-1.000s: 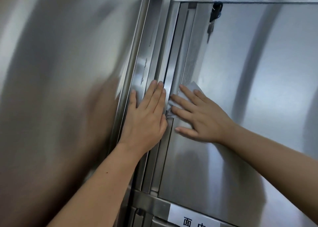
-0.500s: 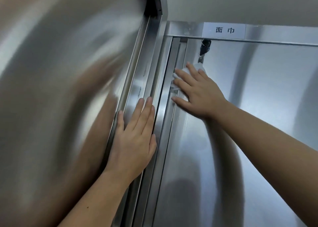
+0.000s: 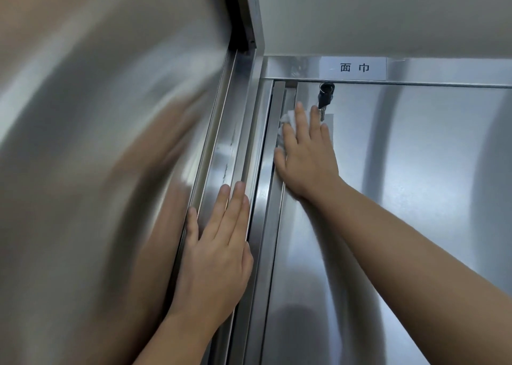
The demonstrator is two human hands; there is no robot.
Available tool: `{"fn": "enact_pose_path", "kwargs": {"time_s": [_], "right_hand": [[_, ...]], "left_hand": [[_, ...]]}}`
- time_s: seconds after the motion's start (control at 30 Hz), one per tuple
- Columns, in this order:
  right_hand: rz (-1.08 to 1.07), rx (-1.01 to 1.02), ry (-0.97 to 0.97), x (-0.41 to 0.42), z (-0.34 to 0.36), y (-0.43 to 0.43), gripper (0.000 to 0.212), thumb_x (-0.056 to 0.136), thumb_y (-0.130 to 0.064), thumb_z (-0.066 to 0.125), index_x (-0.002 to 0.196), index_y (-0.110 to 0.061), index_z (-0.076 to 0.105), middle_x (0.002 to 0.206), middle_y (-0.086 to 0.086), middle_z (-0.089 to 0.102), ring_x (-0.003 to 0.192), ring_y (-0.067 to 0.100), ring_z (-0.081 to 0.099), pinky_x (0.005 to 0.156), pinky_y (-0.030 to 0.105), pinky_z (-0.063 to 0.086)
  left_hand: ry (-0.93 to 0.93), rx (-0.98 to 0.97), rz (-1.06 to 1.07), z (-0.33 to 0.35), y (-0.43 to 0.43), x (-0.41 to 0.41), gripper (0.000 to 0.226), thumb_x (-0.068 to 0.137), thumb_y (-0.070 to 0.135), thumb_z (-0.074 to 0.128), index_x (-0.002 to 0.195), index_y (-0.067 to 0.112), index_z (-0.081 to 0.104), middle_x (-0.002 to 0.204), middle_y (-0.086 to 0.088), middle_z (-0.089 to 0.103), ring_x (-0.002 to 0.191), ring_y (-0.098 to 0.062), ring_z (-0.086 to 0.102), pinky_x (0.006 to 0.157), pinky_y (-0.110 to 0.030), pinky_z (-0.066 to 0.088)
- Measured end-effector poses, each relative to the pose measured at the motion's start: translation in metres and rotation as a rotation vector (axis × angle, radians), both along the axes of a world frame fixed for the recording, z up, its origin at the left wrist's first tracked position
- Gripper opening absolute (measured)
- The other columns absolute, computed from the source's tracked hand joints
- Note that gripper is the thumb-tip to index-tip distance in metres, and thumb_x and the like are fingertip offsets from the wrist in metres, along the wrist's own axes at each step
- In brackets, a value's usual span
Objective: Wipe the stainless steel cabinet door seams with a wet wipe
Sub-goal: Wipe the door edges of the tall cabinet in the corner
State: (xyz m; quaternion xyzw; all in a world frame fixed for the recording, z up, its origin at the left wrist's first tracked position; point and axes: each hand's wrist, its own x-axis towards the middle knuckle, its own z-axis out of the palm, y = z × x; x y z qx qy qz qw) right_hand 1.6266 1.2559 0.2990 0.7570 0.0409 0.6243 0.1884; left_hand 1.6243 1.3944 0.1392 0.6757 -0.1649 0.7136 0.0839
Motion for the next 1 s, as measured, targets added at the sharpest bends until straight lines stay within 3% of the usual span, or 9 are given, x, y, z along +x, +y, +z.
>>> {"fn": "enact_pose_path", "kwargs": {"time_s": [0.27,0.57,0.7,1.0], "right_hand": [[-0.013,0.125,-0.007,0.007,0.004,0.014,0.071,0.095,-0.056,0.021,0.148,-0.008,0.018,0.154,0.021,-0.013,0.142,0.037,-0.009,0.113,0.047,-0.004],[-0.114,0.168,-0.014,0.011,0.022,0.026,0.087,0.088,-0.069,0.012,0.148,-0.005,0.011,0.152,0.023,-0.018,0.141,0.040,-0.007,0.113,0.051,-0.003],[-0.075,0.185,-0.006,0.013,0.020,0.026,0.089,0.087,-0.070,0.011,0.148,-0.005,0.006,0.152,0.021,-0.021,0.140,0.038,-0.016,0.112,0.049,-0.008],[-0.125,0.078,0.034,0.010,0.022,0.024,0.094,0.087,-0.069,0.011,0.146,0.004,0.010,0.152,0.020,-0.019,0.141,0.034,-0.018,0.114,0.045,-0.006]], "left_hand": [[0.032,-0.011,-0.050,-0.002,0.001,-0.001,0.060,0.079,0.023,0.035,0.135,0.000,0.044,0.146,-0.011,0.034,0.133,-0.031,0.033,0.103,-0.051,0.020],[0.040,-0.034,-0.111,-0.004,0.000,0.002,0.061,0.078,0.021,0.036,0.136,0.002,0.042,0.147,-0.010,0.033,0.136,-0.022,0.027,0.105,-0.051,0.020],[0.021,-0.042,-0.126,-0.005,-0.002,0.003,0.061,0.077,0.020,0.036,0.135,0.003,0.043,0.147,-0.009,0.034,0.136,-0.021,0.027,0.104,-0.052,0.022],[-0.012,-0.059,-0.089,-0.006,-0.003,0.003,0.060,0.074,0.020,0.037,0.130,0.002,0.049,0.143,-0.010,0.039,0.132,-0.021,0.031,0.099,-0.053,0.027]]}}
